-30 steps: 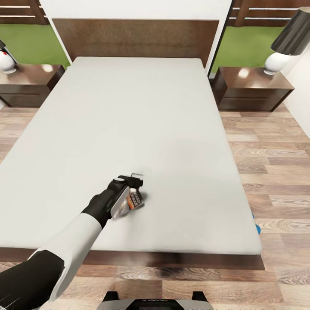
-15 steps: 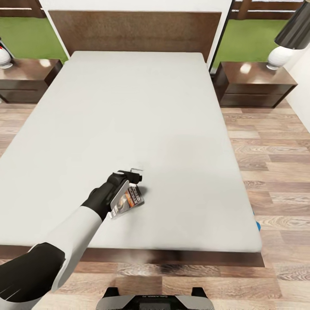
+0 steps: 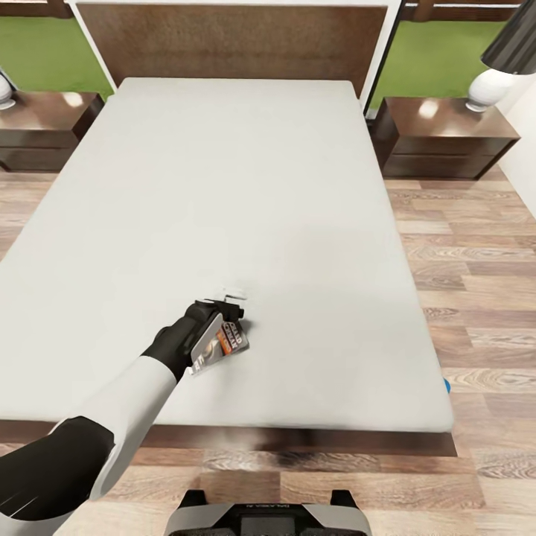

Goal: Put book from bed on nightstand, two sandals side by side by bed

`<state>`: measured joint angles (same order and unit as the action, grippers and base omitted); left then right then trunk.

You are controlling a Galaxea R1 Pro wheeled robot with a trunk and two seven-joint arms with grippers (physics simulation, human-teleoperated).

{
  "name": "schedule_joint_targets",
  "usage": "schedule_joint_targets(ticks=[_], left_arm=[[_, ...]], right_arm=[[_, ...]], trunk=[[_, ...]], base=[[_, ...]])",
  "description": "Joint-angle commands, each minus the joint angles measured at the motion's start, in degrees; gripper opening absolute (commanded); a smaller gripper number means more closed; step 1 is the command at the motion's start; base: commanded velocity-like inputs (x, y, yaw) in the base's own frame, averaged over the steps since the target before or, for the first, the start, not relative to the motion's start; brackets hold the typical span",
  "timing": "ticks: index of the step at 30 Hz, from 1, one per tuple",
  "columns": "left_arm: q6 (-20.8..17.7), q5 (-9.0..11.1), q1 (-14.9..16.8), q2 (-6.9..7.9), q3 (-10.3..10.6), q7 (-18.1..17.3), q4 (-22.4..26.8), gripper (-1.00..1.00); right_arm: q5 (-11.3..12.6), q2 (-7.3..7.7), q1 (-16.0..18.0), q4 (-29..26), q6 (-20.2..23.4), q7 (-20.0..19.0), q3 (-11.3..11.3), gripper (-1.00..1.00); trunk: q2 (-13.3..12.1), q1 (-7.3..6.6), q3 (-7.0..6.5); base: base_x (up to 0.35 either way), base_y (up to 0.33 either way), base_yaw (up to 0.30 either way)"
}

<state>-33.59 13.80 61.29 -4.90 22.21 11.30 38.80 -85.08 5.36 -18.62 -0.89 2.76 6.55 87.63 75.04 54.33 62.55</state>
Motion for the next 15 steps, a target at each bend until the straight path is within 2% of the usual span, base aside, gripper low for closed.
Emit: schedule_joint_targets(ticks=[1,15], left_arm=[[-0.2,0.64,0.05,-0.01,0.23,0.48,0.01,1.0],[-0.31,0.78,0.98,-0.43,0.21,0.07,-0.29,1.0]], right_arm=[[-0.59,0.05,-0.01,0.06,0.74,0.23,0.4,1.0],[-0.61,0.01,-0.17,0.09,2.85,0.3,0.4,1.0]], trunk=[[0.02,0.0,0.12],[0.02,0.0,1.44]], base=[[0.0,0.0,0.0],[0.0,0.0,0.0]])
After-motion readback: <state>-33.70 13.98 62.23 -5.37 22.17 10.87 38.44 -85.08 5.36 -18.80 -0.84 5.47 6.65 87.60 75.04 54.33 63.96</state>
